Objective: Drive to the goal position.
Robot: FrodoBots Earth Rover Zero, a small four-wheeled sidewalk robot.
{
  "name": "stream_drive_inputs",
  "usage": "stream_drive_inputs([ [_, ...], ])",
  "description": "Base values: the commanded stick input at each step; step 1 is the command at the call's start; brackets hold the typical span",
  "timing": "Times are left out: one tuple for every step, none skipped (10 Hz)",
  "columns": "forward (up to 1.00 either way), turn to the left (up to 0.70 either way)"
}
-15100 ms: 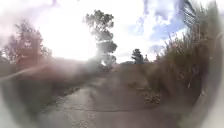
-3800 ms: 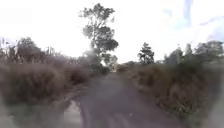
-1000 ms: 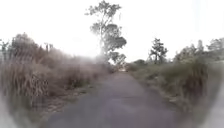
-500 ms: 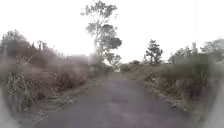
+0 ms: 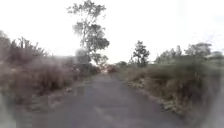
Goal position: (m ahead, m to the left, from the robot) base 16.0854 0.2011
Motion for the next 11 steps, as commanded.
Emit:
stream_drive_inputs([
  [0.50,0.01],
  [0.50,0.01],
  [0.50,0.01],
  [0.50,0.01],
  [0.50,0.01],
  [0.50,0.01],
  [0.50,0.01],
  [0.50,0.01],
  [0.50,0.01],
  [0.50,0.01],
  [0.50,0.01],
])
